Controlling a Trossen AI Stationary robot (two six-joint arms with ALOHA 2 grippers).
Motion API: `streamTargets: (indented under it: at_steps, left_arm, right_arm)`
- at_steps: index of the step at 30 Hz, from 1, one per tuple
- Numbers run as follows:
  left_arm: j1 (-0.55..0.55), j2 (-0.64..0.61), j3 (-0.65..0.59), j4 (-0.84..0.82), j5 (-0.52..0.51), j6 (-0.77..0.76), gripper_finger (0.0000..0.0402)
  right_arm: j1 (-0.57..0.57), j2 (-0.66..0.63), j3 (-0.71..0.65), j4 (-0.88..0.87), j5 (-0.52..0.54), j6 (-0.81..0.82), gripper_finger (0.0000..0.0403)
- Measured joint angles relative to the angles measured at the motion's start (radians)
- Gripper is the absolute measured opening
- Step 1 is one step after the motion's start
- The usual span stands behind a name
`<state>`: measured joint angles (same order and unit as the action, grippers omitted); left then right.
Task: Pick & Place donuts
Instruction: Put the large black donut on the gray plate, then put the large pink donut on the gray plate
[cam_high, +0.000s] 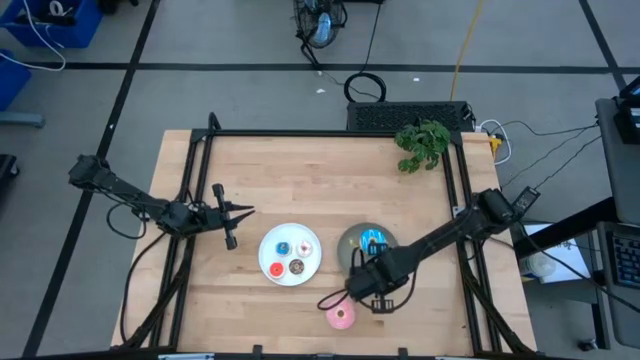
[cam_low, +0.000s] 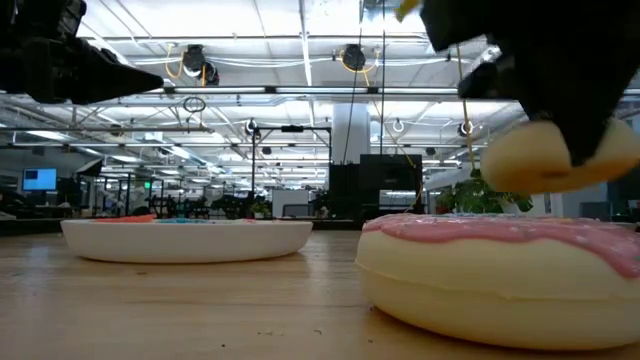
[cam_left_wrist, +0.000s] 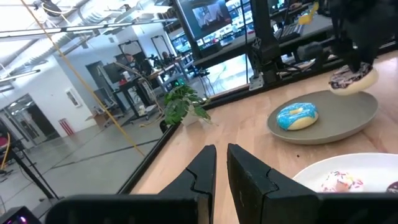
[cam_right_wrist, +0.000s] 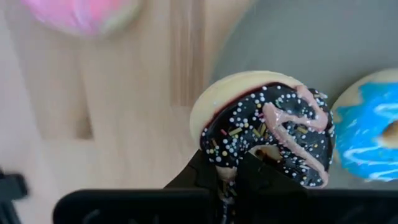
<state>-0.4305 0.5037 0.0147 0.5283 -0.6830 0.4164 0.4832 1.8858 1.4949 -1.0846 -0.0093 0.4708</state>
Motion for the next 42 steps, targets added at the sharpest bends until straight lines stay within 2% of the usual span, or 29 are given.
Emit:
streamTargets:
  at_steps: [8,14,18,30,36,42]
  left_arm:
    - [0.0,0.0,0.0,-0.003,0.0,0.0,0.0047]
    - [0.0,0.0,0.0,-0.003,0.0,0.0,0.0047]
    - [0.0,0.0,0.0,-0.003,0.0,0.0,0.0047]
    - [0.0,0.0,0.0,-0.004,0.0,-0.001,0.0047]
    - [0.0,0.0,0.0,-0.004,0.0,-0.001,0.0047]
    - [0.0,0.0,0.0,-0.005,0.0,-0.002,0.0047]
  right_arm:
    - [-0.026,-0.001,-0.112,0.075,-0.023,-0.012,0.0008]
    - [-0.033,-0.001,-0.129,0.089,-0.059,-0.015,0.0016]
    - [-0.032,-0.001,-0.129,0.09,-0.074,0.003,0.0049]
    - [-0.035,-0.021,-0.129,0.062,-0.069,0.053,0.019]
    - [-0.035,-0.067,-0.128,0.056,-0.066,0.072,0.0221]
    - [-0.034,-0.147,-0.128,0.041,-0.043,0.155,0.0219]
